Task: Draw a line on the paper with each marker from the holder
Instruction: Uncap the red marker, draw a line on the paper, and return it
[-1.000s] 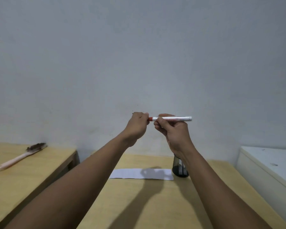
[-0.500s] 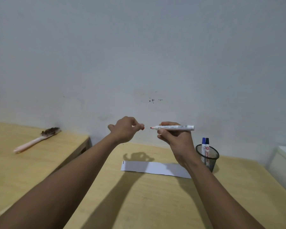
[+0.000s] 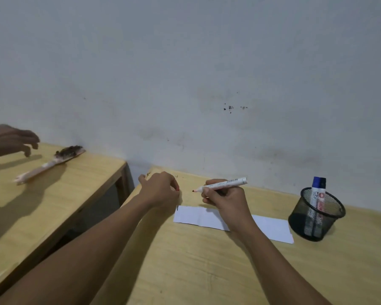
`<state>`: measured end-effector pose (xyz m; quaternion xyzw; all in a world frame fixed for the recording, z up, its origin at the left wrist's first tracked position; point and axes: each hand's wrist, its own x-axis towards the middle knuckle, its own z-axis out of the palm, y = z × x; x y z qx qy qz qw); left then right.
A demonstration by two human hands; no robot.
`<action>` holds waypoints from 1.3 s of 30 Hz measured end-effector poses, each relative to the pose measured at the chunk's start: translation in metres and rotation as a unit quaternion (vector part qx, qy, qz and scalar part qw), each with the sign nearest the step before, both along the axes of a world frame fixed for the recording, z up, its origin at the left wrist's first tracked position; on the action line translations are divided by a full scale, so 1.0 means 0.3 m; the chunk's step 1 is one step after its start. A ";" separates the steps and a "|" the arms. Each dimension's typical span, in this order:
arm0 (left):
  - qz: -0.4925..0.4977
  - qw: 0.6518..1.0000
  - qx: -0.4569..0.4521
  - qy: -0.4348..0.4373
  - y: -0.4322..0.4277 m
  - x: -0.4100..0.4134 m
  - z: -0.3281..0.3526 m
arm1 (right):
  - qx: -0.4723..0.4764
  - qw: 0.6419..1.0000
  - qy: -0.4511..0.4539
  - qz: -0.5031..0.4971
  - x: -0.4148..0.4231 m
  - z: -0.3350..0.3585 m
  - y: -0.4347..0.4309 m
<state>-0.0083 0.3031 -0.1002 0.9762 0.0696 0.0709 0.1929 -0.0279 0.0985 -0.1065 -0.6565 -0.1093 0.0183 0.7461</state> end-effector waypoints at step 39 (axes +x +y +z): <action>-0.040 0.997 -0.055 -0.029 0.076 -0.181 -0.176 | -0.258 0.963 -0.073 -0.007 0.039 -0.121 0.145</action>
